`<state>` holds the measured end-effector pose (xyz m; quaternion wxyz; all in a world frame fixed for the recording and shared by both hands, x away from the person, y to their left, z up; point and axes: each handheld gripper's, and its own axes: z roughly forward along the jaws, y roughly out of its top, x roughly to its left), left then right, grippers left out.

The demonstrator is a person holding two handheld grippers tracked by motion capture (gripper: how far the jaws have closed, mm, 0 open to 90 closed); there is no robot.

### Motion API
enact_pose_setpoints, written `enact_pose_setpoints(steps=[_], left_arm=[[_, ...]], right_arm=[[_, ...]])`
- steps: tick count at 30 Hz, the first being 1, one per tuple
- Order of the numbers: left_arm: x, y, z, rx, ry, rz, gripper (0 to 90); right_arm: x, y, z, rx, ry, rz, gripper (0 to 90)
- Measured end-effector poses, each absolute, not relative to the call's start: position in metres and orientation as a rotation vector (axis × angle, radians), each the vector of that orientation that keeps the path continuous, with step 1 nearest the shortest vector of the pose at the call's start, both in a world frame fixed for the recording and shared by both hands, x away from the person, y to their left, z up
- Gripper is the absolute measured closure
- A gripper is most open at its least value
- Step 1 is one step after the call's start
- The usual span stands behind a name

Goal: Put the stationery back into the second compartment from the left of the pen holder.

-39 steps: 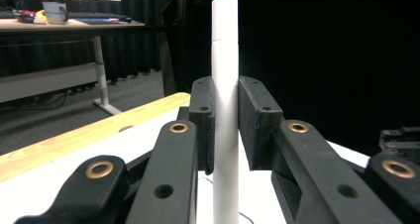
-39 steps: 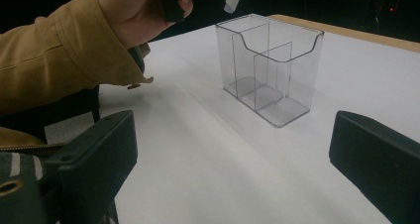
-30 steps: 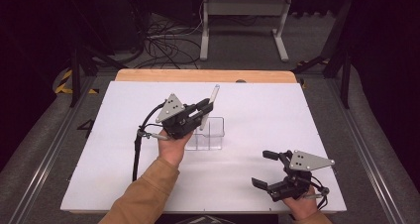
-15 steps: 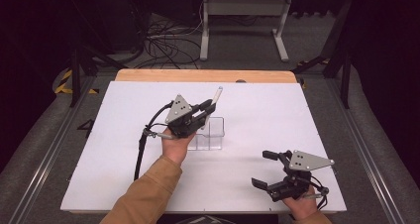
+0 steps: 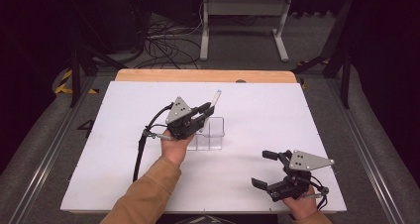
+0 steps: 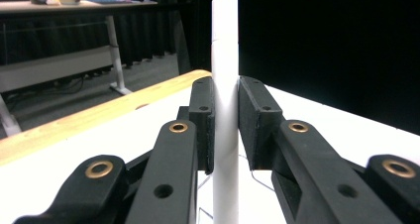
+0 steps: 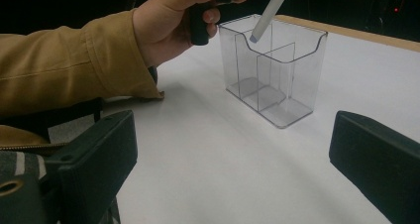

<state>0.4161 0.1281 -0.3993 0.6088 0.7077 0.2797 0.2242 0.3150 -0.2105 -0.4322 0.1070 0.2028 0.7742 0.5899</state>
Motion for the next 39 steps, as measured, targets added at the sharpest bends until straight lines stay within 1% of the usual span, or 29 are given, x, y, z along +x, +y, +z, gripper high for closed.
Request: enact_pose_setpoints(steps=[7,21,27,29,31,33,35,37,39], left_arm=[[0.417,0.133,-0.406,1.643,0.666,0.488,77.8],[0.413,0.133,-0.419,1.697,0.657,0.491,77.8],[0.409,0.132,-0.418,1.704,0.645,0.482,76.8],[0.407,0.133,-0.416,1.705,0.64,0.481,64.3],[0.403,0.134,-0.413,1.705,0.631,0.511,61.7],[0.4,0.137,-0.408,1.696,0.63,0.516,53.6],[0.396,0.141,-0.403,1.683,0.62,0.508,49.2],[0.392,0.145,-0.396,1.69,0.611,0.493,41.4],[0.388,0.15,-0.389,1.695,0.59,0.495,37.9]], right_arm=[[0.317,-0.209,-0.432,0.587,2.286,1.74,5.1],[0.318,-0.206,-0.432,0.573,2.29,1.745,5.1],[0.318,-0.206,-0.431,0.571,2.29,1.746,5.1],[0.318,-0.206,-0.431,0.57,2.29,1.745,5.0],[0.318,-0.206,-0.431,0.571,2.291,1.744,5.1],[0.318,-0.206,-0.431,0.573,2.29,1.747,5.1],[0.318,-0.206,-0.431,0.572,2.29,1.746,5.1],[0.318,-0.205,-0.431,0.572,2.29,1.747,5.0],[0.319,-0.206,-0.431,0.575,2.288,1.75,5.0]])
